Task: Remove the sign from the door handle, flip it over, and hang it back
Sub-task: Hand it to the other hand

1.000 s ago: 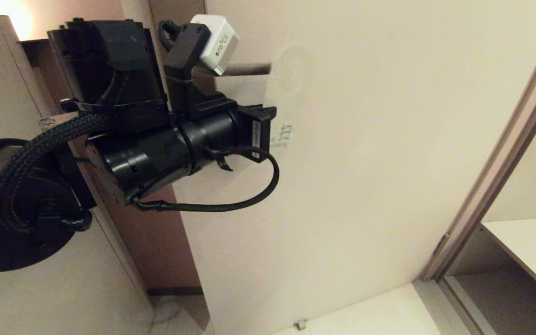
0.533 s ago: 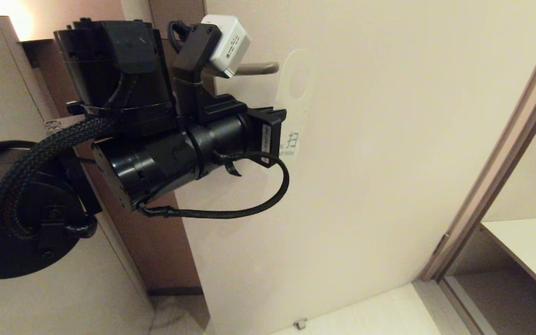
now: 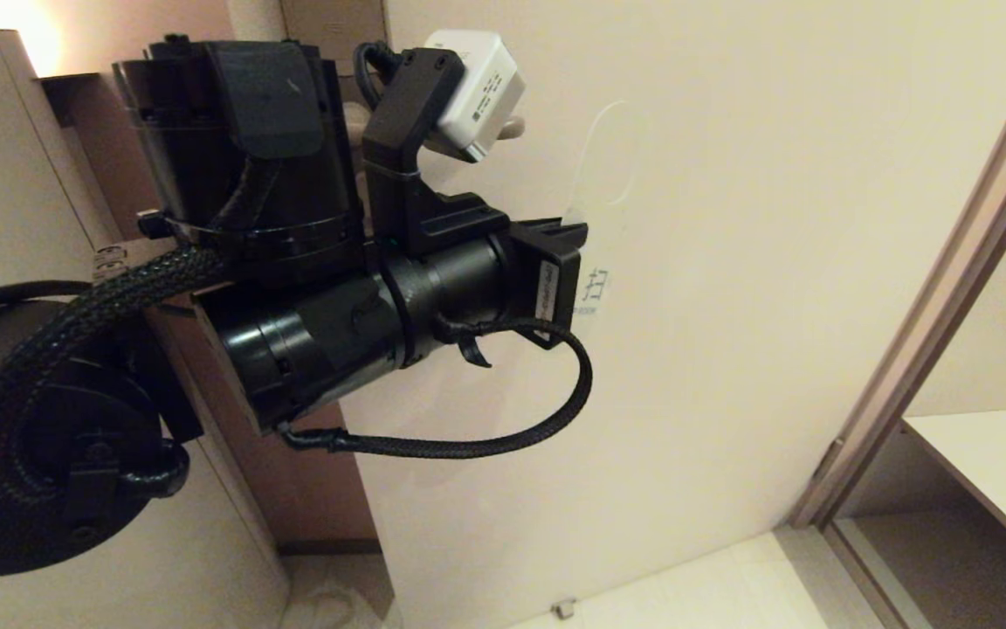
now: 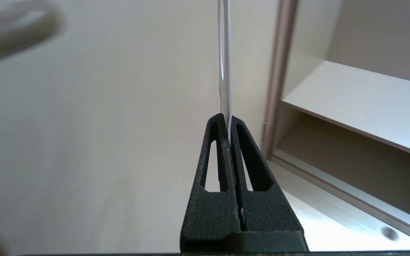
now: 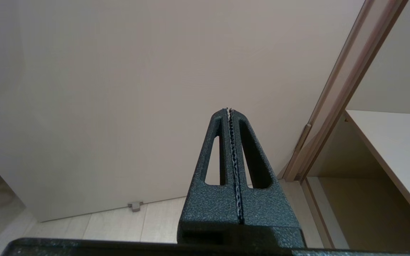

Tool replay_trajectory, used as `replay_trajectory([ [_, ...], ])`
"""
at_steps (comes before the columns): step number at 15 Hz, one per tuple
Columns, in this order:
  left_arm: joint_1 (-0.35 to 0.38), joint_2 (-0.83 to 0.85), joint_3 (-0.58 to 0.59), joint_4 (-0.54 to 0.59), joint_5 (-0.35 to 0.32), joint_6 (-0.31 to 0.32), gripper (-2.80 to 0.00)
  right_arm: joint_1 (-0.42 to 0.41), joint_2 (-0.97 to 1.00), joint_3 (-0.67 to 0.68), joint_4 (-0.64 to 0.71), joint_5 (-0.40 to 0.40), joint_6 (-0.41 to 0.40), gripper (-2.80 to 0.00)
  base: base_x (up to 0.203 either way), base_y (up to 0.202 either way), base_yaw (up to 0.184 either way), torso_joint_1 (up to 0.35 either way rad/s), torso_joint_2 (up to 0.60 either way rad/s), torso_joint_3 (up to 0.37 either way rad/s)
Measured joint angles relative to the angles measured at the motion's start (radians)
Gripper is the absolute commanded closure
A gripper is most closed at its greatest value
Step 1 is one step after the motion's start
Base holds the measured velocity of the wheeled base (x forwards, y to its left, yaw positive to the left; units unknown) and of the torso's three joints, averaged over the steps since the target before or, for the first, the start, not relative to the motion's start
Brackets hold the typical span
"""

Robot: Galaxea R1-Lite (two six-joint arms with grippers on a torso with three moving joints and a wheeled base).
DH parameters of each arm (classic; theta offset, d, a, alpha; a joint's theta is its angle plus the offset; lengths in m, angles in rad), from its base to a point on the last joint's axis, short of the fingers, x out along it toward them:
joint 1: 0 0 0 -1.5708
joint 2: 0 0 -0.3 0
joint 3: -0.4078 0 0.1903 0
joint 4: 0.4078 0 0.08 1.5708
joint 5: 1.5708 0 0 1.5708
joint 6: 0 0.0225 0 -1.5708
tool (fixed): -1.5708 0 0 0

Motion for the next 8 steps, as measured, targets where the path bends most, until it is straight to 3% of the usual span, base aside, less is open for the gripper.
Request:
replay_trajectory([
  [3, -0.016, -0.001, 0.0, -0.001, -0.032, -0.009, 0.0, 0.0, 0.0, 0.0, 0.0, 0.0, 0.0, 0.0, 0.0, 0.0, 0.0, 0.0, 0.0, 0.0],
  [8, -0.003, -0.02, 0.002, -0.001, -0.187, -0.067, 0.0, 0.0, 0.0, 0.0, 0.0, 0.0, 0.0, 0.0, 0.0, 0.0, 0.0, 0.0, 0.0, 0.0],
])
